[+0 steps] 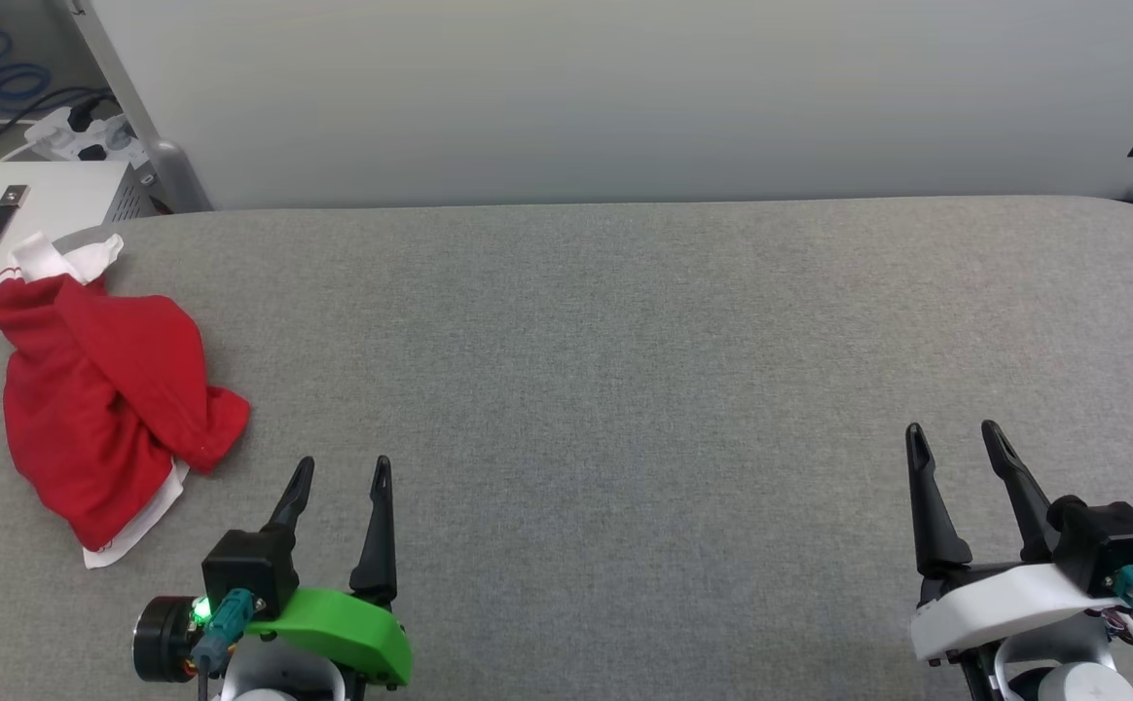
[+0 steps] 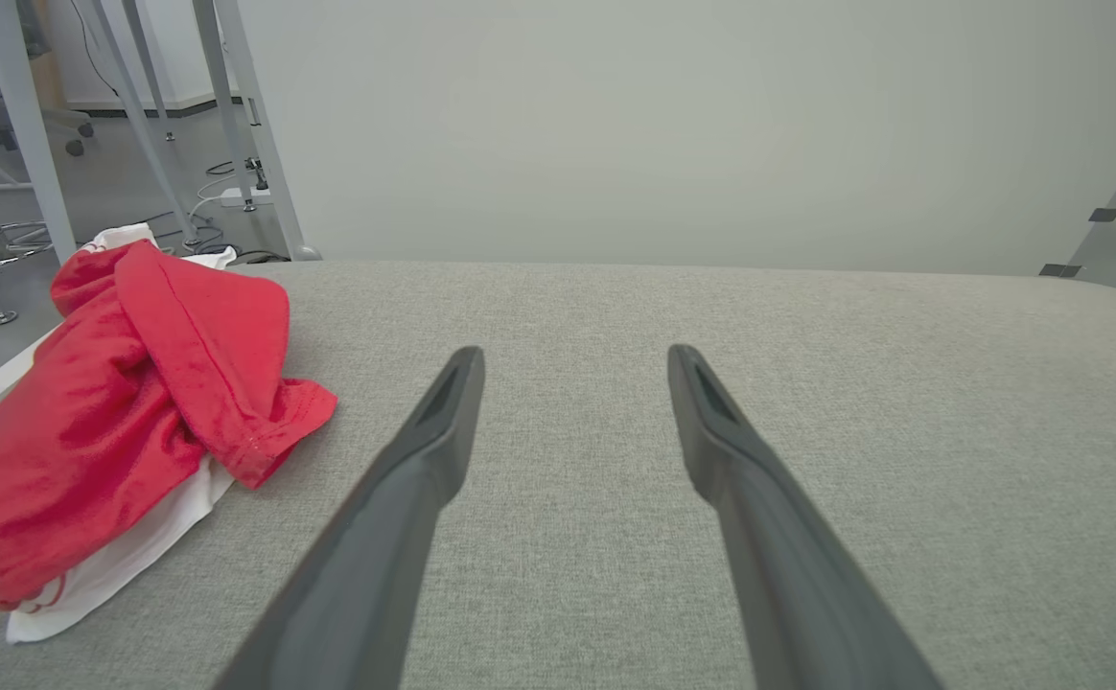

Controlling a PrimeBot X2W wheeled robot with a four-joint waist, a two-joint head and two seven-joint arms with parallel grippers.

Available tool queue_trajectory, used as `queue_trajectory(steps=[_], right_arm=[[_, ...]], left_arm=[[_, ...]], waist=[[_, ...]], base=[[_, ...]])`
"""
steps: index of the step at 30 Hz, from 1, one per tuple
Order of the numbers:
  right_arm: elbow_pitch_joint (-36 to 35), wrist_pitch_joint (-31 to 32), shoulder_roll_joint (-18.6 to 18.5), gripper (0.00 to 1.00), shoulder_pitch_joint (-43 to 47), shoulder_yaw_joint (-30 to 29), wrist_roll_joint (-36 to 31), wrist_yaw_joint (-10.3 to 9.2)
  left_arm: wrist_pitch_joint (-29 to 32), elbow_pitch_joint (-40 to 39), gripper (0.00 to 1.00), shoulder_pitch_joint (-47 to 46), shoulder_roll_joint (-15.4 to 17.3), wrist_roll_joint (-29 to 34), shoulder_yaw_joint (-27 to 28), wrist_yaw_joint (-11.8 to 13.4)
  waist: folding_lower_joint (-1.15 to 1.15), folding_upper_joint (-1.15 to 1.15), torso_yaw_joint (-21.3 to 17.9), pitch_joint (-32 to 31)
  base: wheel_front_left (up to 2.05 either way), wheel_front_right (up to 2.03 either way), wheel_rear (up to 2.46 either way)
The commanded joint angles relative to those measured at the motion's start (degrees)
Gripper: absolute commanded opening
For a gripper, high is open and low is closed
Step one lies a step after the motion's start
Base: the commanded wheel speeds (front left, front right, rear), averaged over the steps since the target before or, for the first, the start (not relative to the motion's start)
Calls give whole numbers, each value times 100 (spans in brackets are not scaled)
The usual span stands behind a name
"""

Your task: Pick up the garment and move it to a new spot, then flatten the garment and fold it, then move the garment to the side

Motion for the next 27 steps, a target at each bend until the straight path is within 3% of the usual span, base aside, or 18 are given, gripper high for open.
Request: queue_trajectory(steps=[1, 10, 27], right_arm=[[19, -61, 7, 100, -84, 23, 47, -4], [-12, -168, 8, 100, -121, 194, 121, -5], [-116, -367, 10, 100, -62, 501, 119, -5]], left_arm=[[-58, 32, 100, -85, -20, -77, -2, -33], [-165, 94, 100, -153, -22, -138, -7, -61], [-367, 72, 100, -119, -26, -317, 46, -61]], waist=[[0, 0, 34, 26], [0, 0, 431, 116], [0, 0, 1803, 50]], base=[[0, 0, 0], [0, 0, 0], [0, 0, 0]])
